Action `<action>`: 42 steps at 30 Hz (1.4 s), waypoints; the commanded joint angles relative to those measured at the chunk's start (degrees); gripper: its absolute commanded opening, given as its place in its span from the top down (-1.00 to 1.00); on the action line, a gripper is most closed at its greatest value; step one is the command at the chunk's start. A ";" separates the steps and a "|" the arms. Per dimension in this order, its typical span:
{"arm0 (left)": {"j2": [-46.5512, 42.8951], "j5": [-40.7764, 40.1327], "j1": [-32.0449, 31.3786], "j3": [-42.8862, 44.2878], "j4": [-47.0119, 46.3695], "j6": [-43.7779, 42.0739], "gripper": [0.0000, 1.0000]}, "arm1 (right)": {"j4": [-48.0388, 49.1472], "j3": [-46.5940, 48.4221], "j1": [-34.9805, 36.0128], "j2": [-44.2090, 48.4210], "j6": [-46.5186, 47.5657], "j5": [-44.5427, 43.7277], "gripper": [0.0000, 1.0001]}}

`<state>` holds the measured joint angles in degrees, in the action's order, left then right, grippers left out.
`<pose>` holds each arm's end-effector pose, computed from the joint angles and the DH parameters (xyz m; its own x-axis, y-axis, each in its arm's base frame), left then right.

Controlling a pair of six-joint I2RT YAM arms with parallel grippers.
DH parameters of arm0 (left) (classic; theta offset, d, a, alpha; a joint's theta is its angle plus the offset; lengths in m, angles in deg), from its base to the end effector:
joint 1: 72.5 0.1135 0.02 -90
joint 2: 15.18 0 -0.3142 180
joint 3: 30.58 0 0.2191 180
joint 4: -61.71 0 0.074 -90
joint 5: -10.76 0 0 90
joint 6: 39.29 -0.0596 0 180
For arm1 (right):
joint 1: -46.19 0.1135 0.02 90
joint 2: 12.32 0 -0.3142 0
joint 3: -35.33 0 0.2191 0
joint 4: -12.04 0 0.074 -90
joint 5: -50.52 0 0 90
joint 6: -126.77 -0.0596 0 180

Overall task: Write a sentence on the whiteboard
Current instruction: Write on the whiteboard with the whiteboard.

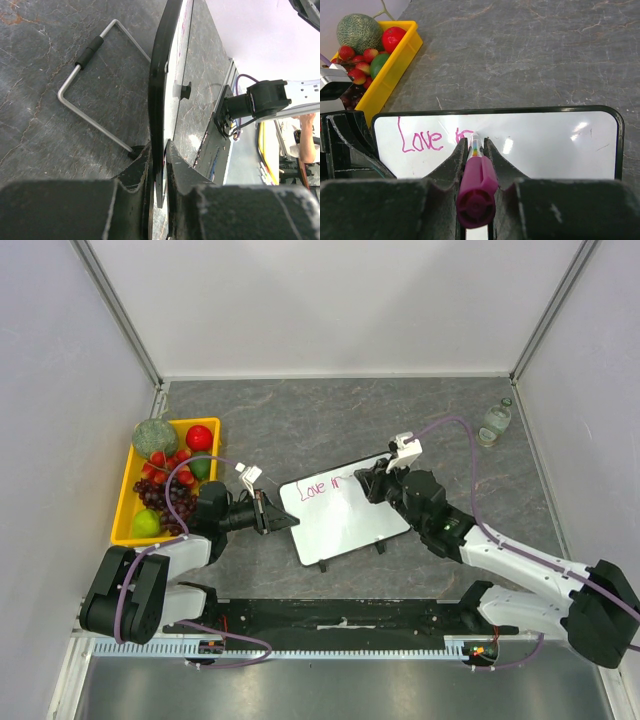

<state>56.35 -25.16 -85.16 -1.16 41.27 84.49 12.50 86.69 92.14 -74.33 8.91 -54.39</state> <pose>0.1692 -0.0875 0.2244 -0.7792 -0.1593 -0.6062 0.5169 0.3837 -0.7653 0.1622 0.1456 0.3272 -0.3510 0.2866 -0.8914 -0.4009 0.8143 0.4197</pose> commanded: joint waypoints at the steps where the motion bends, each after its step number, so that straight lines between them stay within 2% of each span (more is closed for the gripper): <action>1: -0.34 -0.30 -0.08 0.63 -1.19 -1.17 0.96 | -1.33 -1.62 -0.34 1.46 0.79 -0.47 1.00; 11: -0.34 -0.30 -0.08 0.63 -1.19 -1.09 0.96 | -0.98 -4.44 -0.34 2.87 -0.01 1.47 1.00; 23: -0.16 -0.30 -0.08 0.63 -1.19 -1.17 0.96 | 0.43 0.66 -0.69 6.65 -1.06 2.88 1.00; 33: -0.25 -0.21 -0.08 0.63 -1.19 -1.17 0.96 | -0.98 1.63 -1.83 3.75 0.79 -0.37 1.00; 42: -0.07 -0.30 -0.08 0.72 -1.19 -1.17 0.96 | -0.19 0.05 -3.24 2.17 0.61 0.24 1.00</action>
<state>56.35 -25.11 -85.16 -1.16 41.25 84.49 10.82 86.47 89.50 -71.65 9.13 -53.39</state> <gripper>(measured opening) 0.163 0.192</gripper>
